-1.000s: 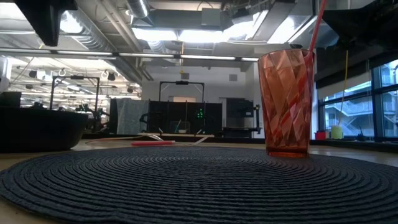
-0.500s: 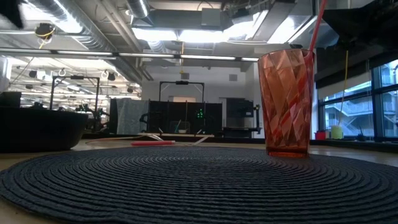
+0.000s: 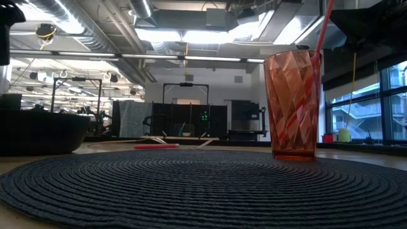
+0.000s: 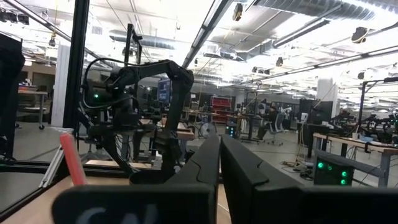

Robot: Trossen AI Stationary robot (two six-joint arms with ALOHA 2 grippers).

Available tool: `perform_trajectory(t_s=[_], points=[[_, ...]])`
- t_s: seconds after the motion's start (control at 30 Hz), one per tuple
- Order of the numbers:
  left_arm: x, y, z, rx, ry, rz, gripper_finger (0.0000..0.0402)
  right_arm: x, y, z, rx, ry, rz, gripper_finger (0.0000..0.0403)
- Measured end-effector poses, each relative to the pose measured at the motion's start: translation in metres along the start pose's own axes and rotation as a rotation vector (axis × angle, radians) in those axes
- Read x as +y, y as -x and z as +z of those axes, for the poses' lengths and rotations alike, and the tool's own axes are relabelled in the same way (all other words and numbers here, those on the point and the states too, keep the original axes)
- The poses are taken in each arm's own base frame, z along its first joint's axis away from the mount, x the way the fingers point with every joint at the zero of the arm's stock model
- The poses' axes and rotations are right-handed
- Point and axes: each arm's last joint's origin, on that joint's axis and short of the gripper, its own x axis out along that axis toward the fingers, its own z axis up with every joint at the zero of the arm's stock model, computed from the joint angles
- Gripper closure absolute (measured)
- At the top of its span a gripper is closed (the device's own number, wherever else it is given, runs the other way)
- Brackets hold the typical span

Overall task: Pick & Place Utensil
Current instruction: Put the black bowl on the dark blue mat to the left of the brown cup

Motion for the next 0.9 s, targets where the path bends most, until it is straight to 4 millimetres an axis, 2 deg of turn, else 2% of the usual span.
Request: perform_trajectory(t_s=[0.2, 0.67, 0.9], points=[[-0.002, -0.010, 0.009, 0.059, -0.046, 0.004, 0.0155, 0.000, 0.000, -0.001, 0.011, 0.003, 0.003, 0.0386], [-0.009, -0.049, 0.026, 0.194, -0.192, 0.125, 0.0160, 0.001, 0.000, -0.005, 0.051, 0.007, 0.011, 0.0386], [-0.004, -0.070, 0.020, 0.235, -0.145, 0.050, 0.0160, 0.001, 0.000, -0.006, 0.060, 0.010, 0.013, 0.0386]])
